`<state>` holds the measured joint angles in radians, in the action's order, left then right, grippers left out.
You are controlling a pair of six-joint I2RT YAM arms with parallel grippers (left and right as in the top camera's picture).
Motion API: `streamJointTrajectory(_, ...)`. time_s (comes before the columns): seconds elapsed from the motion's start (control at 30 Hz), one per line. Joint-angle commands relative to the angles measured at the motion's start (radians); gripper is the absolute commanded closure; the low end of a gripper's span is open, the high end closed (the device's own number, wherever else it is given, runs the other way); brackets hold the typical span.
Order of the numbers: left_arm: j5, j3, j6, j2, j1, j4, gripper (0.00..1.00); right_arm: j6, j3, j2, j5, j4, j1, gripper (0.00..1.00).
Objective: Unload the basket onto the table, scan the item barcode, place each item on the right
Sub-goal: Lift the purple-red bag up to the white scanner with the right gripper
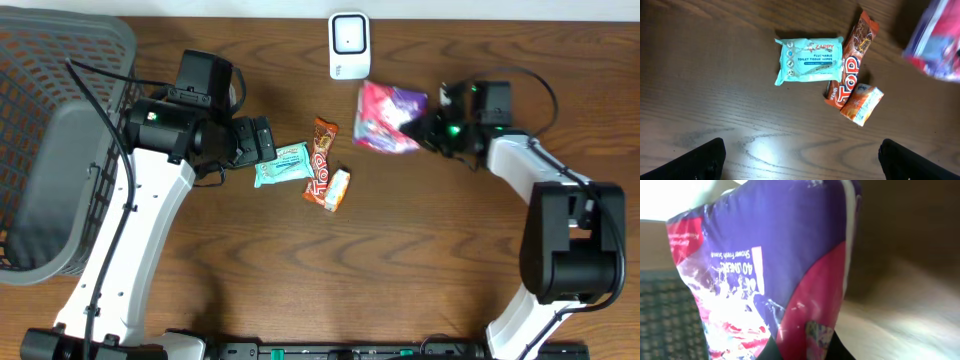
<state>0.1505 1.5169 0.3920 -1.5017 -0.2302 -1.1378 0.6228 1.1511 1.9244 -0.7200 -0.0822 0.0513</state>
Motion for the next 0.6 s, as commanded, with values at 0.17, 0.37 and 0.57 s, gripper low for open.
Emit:
streamJointTrajectory(0.17, -0.01, 0.005, -0.003, -0.001, 0.002, -0.002, 0.02, 0.375, 0.208, 0.0, 0.314, 0.143, 0.159, 0.99)
streamJointTrajectory(0.37, -0.01, 0.005, -0.003, -0.001, 0.002, -0.002, 0.02, 0.376, 0.325, 0.031, 0.658, 0.143, 0.252, 0.99)
streamJointTrajectory(0.57, -0.01, 0.005, -0.003, -0.001, 0.002, -0.002, 0.02, 0.38, 0.578, 0.255, 0.618, 0.097, 0.257, 0.99)
